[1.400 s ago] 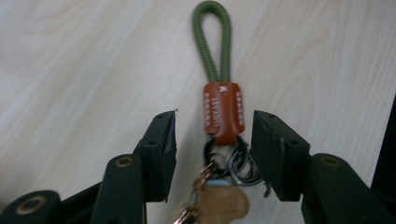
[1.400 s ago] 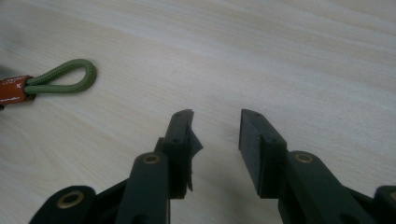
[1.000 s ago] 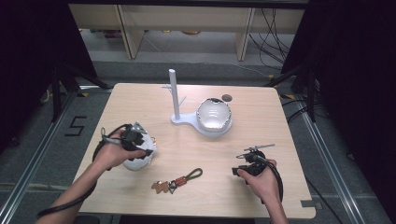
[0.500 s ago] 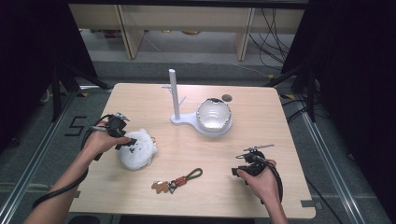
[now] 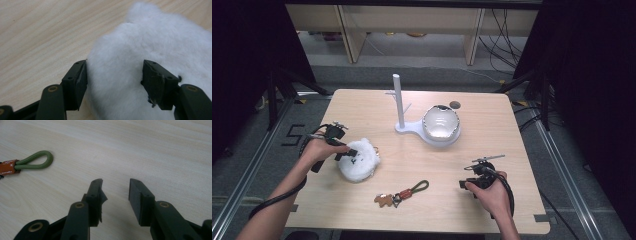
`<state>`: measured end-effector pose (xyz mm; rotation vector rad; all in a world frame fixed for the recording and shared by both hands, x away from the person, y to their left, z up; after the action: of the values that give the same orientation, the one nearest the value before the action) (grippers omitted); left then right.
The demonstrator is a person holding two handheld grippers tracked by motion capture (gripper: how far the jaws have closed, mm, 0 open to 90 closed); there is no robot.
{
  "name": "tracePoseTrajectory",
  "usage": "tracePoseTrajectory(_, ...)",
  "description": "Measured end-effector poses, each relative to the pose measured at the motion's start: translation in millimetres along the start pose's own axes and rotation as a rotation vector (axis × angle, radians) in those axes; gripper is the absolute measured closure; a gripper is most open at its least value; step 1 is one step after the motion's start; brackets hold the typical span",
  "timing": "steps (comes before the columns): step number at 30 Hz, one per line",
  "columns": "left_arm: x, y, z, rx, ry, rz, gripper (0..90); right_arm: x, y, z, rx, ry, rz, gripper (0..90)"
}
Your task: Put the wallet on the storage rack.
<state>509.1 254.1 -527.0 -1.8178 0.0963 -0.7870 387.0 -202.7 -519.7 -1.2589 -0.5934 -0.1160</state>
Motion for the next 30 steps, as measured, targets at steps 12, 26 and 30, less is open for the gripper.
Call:
tracePoseTrajectory(12, -1.2, 1.2, 0.0, 0.058, -0.013, -0.006, 59.0, 0.1, 1.4, 1.1, 0.002, 0.001, -0.001, 63.5)
tracePoseTrajectory(26, -5.0, -4.8, -8.1, 0.033, -0.010, -0.076, 81.3, 0.7, 0.9, 2.1, 0.011, 0.006, 0.006, 63.2)
tracePoseTrajectory(30, -9.6, -18.3, -15.4, -0.033, -0.029, -0.171, 81.7, 2.5, -0.6, 0.8, 0.002, 0.003, 0.000, 63.2)
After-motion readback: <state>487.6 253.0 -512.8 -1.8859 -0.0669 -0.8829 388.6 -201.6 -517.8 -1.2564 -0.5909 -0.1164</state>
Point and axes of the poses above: each handheld gripper's, and its own axes: y roughly forward along the jaws, x roughly out of its top, z roughly to its left, the point moved 5 cm from there along y, roughly forward along the jaws, and after that the axes turned 5 degrees about -x, right-handed, at the moved point
